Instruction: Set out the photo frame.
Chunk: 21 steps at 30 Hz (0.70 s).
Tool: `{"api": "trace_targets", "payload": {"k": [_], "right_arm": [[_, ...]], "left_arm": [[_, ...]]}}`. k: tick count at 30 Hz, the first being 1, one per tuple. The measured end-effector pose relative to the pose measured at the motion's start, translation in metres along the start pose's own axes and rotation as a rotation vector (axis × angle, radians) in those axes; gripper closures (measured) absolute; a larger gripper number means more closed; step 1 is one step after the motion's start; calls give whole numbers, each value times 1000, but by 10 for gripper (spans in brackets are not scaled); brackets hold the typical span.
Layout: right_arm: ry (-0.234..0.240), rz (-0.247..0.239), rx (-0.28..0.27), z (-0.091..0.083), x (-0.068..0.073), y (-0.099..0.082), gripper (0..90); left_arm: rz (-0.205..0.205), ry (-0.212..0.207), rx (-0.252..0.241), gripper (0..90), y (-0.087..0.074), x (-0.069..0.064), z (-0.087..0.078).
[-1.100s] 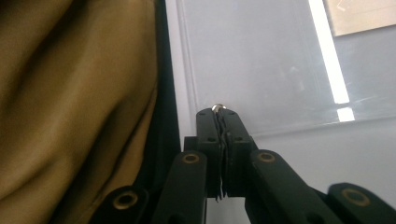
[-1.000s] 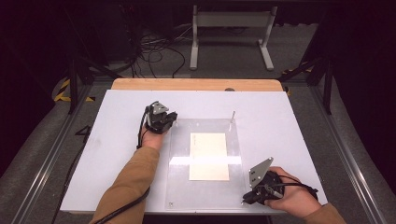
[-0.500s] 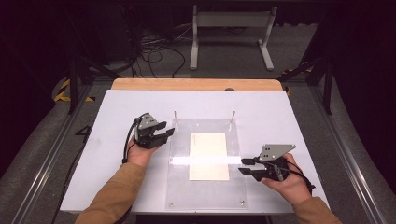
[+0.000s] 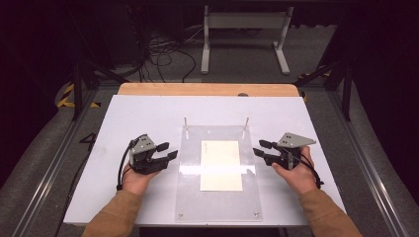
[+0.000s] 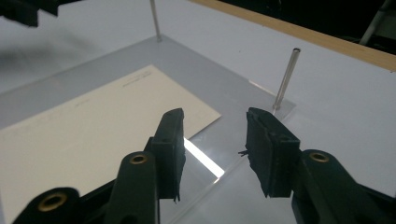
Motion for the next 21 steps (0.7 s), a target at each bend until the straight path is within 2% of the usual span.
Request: {"api": "trace_targets", "payload": {"k": [2,7,8,11,13,14,16,21], "right_arm": [[-11,6,-10,6,-7,4,644],[-48,9,-22,17,-20,10,613],[-113,59,-1,24,-26,11,547],[-130,94,-7,31,-33,15,569],[-137,94,-3,32,-34,16,584],[-149,81,4,35,-36,18,597],[-158,52,27,42,-38,21,622],[-167,53,37,51,-45,24,664]], "left_arm": [[1,-8,3,502,-3,-1,-4],[-10,-5,9,499,-10,-3,-12],[-11,-7,12,498,-13,-3,-14],[-10,-10,14,497,-14,-2,-14],[-9,-13,13,497,-14,-2,-14],[-6,-8,10,496,-14,-2,-14],[-6,-27,13,493,-13,-5,-11],[-3,-37,14,485,-13,-8,-8]]}}
Point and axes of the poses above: each handheld gripper's, and its own axes: z roughly forward along the jaws, y roughly out of its top, x roughly to its left, the point moved 3 cm from there along z, roughly forward along the jaws, and after that the axes turned 5 degrees about y, right-handed, at the moved point
